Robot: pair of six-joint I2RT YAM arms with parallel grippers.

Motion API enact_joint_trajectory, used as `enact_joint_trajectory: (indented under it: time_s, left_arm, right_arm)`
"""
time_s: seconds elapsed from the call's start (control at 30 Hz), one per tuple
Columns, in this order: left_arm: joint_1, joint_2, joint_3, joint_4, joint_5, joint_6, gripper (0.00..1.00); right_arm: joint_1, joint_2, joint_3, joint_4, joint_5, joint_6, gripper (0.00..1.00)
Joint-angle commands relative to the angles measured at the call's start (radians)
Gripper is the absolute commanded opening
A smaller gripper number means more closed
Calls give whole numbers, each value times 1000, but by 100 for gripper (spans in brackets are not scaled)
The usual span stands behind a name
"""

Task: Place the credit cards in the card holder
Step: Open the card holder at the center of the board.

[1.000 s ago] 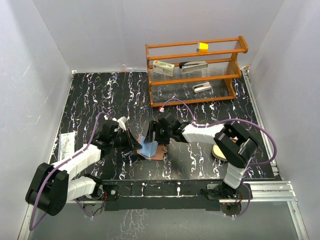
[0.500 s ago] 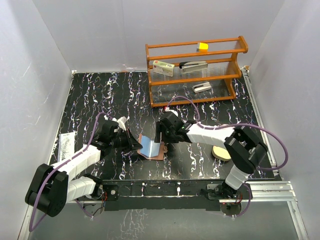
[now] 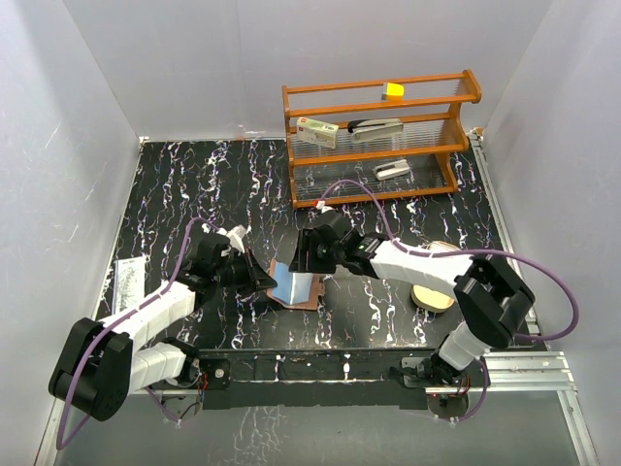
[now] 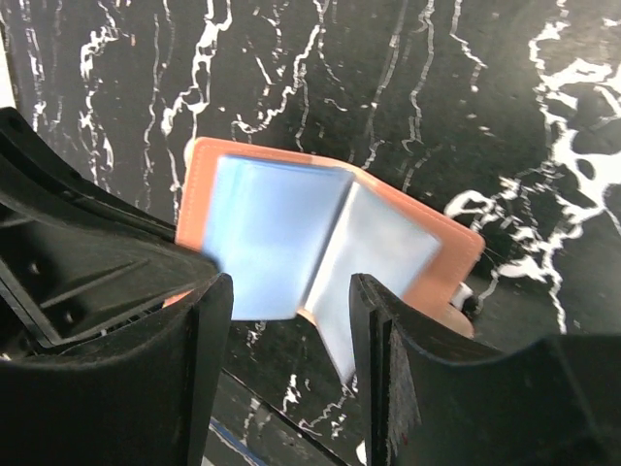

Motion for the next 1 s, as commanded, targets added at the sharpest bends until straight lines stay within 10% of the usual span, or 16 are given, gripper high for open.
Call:
enact_joint_trajectory:
  time_s: [0.0,0.97]
  left_arm:
    - [-4,-12,7,4,23,6,0]
    - [-4,7,-13,1,0,34,0]
  right_arm:
    - [9,60,65,119,-56,46,49]
    - [12,242,81,243,-131,122,64]
